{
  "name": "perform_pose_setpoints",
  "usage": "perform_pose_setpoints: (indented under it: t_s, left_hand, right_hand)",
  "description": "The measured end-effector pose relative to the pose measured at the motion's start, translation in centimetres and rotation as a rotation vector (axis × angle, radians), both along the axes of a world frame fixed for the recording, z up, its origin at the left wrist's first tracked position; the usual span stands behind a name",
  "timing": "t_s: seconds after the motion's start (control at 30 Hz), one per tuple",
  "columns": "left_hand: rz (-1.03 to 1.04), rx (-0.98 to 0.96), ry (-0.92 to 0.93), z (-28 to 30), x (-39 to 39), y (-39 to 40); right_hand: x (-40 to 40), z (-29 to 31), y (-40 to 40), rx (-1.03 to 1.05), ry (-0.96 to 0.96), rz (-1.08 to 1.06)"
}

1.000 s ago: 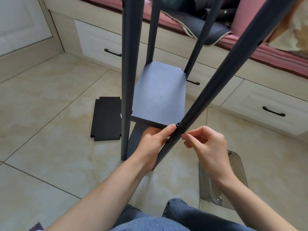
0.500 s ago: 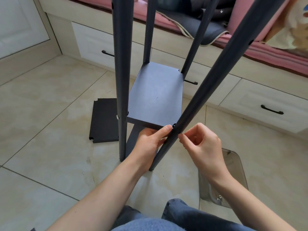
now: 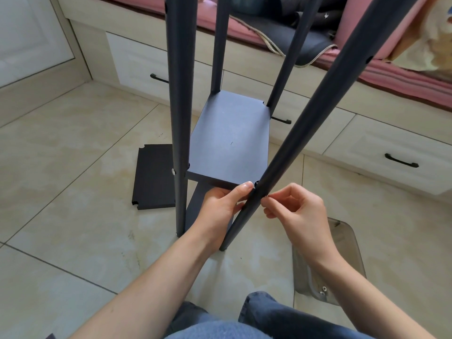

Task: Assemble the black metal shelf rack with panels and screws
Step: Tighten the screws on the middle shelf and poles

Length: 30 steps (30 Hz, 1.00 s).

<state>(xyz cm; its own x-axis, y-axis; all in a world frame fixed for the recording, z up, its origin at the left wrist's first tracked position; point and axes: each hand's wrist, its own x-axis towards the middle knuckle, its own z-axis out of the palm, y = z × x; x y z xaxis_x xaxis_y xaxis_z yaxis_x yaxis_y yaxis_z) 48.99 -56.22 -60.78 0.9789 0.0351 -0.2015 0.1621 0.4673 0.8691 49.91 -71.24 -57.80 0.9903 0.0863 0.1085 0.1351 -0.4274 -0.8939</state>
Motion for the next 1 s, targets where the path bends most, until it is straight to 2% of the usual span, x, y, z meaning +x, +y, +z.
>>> perform_pose_setpoints:
  t_s: [0.57, 1.0]
  left_hand:
    - [-0.029, 0.042, 0.006, -0.29, 0.32, 0.05]
    - [-0.023, 0.052, -0.038, -0.61, 0.23, -0.03]
  right_hand:
    - [-0.10, -0.16, -0.03, -0.076, -0.033, 0.000]
    - [-0.05, 0.20, -0.04, -0.010, 0.004, -0.016]
